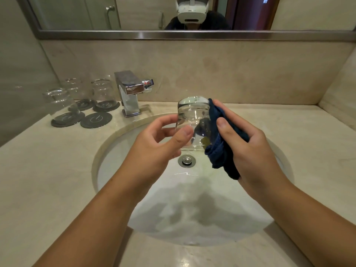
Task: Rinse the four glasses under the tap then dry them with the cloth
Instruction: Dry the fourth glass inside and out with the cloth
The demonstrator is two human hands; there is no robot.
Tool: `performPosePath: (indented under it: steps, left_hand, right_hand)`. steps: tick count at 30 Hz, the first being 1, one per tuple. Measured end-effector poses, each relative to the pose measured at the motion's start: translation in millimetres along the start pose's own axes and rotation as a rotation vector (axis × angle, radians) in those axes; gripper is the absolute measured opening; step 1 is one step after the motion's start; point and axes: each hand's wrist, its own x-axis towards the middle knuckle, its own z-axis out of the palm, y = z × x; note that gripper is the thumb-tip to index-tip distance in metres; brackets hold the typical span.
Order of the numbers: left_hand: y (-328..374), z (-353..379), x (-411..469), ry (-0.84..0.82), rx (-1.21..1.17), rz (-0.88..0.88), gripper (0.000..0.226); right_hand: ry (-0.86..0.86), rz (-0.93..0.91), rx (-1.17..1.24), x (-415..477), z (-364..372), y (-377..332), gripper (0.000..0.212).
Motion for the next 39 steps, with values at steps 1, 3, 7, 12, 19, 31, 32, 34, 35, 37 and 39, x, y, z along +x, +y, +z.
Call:
performPosePath:
  steps: [1,3,7,12,19,31,32,34,35,37,39]
  left_hand:
    - [0,0,-1,-0.016,-0.023,-0.009,0.046]
    - [0,-1,-1,-0.046,-0.074,-0.026,0.048]
    - [2,1,0,-0.061,-0.029,-0.04,0.061]
    - [-2,2,1,0.062,0.03,0.02,0.053]
    - [-1,7,-2,0.045,0.132,0.034,0.063]
    - [-1,5,-1,-0.008,0.018,-0.02,0.066]
    - [-2,6,0,0.024,0.035,-0.001,0.063]
    - [-3,6,0,0.054,0.034,0.017,0.053]
    - [-3,6,0,0.05,0.028,0.011,0.05]
    - [-4,7,0,0.03,0.026,-0.007,0.045]
    - [-4,8,-1,0.024,0.042,-0.009,0.05]
  right_hand:
    - [-0.004,0.024,0.047,2,-1,0,0.036]
    - [-0.01,0.066,0.115,4,-2,0,0.036]
    - [0.021,0.06,0.124,2,0,0,0.035]
    - [0.09,-0.02,-0.012,-1,2,0,0.035]
    - [0.036,-0.117,-0.158,-10,5,-4,0.04]
    - [0.079,0.0,0.025,-2,3,-1,0.033]
    - [0.091,-0.015,-0.005,-3,4,-1,0.032]
    - [0.103,-0.059,-0.067,-3,3,0,0.033]
    - [0.095,-0.081,-0.098,-4,3,0,0.034]
    - [0.07,-0.112,-0.154,-7,4,-1,0.037]
    - [0.042,-0.146,-0.194,-10,7,-1,0.041]
